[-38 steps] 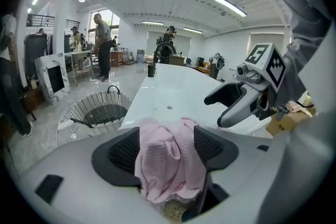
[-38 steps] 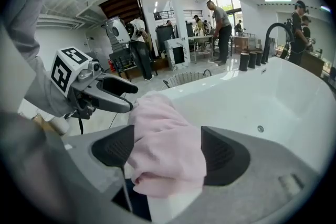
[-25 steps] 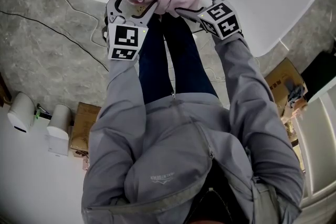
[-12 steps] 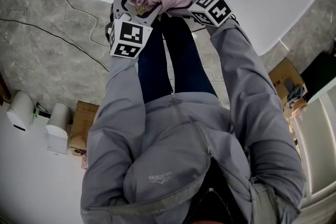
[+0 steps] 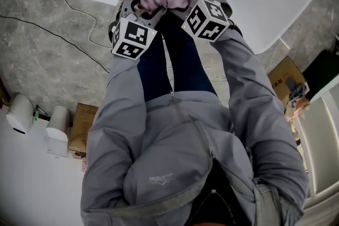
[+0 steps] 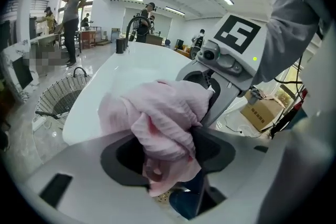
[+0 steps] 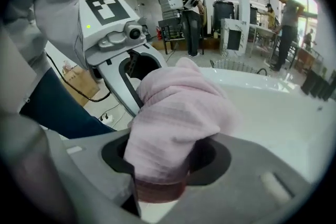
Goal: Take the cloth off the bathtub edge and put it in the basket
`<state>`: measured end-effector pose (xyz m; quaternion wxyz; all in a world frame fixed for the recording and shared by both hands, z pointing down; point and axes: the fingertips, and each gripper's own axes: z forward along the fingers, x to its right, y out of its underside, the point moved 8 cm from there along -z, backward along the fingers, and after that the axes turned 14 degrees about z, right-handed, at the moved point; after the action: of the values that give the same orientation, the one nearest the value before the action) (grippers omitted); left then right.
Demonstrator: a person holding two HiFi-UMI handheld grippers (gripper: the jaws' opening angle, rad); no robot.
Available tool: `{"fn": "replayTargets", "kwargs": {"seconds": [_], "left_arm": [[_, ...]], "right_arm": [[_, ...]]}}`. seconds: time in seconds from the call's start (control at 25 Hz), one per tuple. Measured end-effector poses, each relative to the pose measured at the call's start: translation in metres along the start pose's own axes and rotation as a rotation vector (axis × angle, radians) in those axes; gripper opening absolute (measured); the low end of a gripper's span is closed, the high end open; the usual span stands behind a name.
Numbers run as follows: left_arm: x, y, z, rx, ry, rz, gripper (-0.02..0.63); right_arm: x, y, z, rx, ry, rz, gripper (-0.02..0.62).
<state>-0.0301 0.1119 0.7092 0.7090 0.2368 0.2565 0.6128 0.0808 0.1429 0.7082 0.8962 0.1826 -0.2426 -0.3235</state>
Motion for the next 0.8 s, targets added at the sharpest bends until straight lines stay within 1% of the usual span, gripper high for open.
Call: {"fn": "replayTargets", "kwargs": {"seconds": [0.12,0.28,0.52,0.68,0.8], "left_arm": [[0.004,-0.007,-0.01,0.01,0.01,0.002,0.213],[0.005,-0.017,-0.027,0.035,0.001,0.008,0.179],[0.005,-0.043,-0.066,0.069,-0.036,0.04,0.163],[0.002,-0.066,-0.092,0.099,-0.064,0.08,0.158],[0.008,-0.084,-0.117,0.116,-0.073,0.11,0.155]], "right_arm": [[-0.013,-0.005,-0.013,0.011,0.031,-0.025,0.168],[-0.024,-0.016,-0.029,0.053,0.064,0.009,0.138],[-0.042,-0.043,-0.063,0.1,0.11,0.033,0.132],[-0.05,-0.063,-0.09,0.133,0.148,0.025,0.13],[-0.065,-0.074,-0.115,0.16,0.158,0.044,0.13]]}}
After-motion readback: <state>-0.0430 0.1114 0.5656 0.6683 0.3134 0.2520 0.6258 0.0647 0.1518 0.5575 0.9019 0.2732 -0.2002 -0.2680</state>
